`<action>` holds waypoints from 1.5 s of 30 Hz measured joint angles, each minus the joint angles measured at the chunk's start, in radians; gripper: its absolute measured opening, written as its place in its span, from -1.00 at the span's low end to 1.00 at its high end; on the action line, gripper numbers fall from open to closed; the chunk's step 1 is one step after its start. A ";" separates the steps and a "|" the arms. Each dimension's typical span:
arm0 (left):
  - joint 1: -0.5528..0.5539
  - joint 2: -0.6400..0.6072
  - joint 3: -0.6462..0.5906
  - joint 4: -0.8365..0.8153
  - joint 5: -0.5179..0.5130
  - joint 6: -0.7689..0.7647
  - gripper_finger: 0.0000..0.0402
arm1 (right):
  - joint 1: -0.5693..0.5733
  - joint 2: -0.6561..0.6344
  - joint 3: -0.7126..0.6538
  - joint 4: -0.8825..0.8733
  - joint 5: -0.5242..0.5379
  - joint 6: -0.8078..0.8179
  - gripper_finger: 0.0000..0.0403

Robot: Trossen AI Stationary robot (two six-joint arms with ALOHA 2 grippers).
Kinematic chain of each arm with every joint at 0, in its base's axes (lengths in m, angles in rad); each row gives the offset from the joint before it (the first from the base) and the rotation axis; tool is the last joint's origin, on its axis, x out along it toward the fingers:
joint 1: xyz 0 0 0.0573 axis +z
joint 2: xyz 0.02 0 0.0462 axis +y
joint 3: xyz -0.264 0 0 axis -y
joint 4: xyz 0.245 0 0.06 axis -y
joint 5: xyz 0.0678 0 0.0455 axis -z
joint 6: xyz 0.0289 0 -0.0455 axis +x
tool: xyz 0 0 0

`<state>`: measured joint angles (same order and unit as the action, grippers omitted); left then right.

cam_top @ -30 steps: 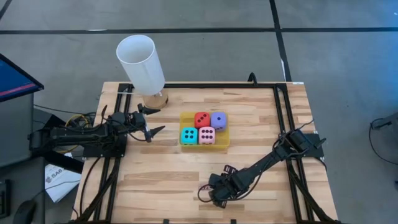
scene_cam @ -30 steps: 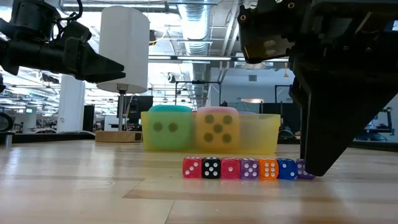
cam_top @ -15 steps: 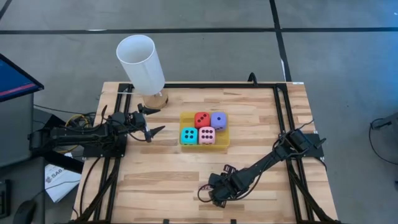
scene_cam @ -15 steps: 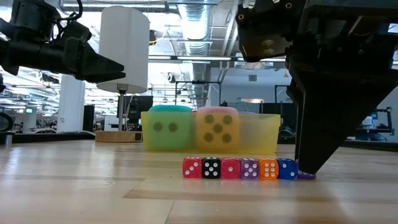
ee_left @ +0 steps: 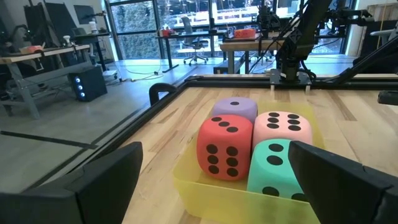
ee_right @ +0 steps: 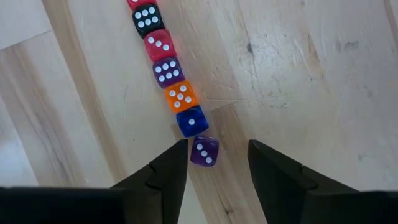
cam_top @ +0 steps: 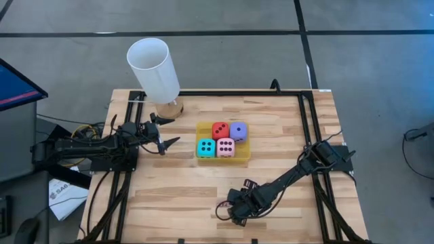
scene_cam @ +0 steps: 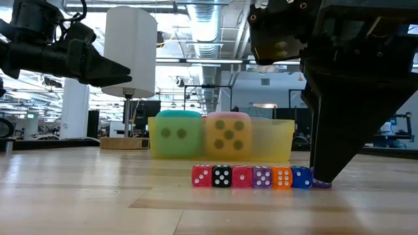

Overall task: Pick & Place Dice
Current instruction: Put the right small purple dice into the yellow bin

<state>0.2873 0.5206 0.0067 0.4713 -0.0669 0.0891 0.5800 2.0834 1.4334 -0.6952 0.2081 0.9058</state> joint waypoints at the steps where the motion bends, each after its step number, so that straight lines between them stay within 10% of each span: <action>1: 0.000 0.000 0.000 0.000 0.000 0.000 0.95 | 0.000 0.000 0.000 0.000 0.000 0.000 -0.19; 31: 0.000 0.000 0.000 0.000 0.001 0.000 0.95 | 0.003 0.032 0.002 0.016 -0.012 -0.026 -0.20; 45: 0.000 0.000 0.000 0.000 0.000 0.000 0.95 | 0.002 0.034 0.001 0.014 -0.023 -0.033 -0.66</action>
<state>0.2871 0.5209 0.0067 0.4717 -0.0666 0.0887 0.5823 2.1174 1.4342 -0.6810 0.1847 0.8725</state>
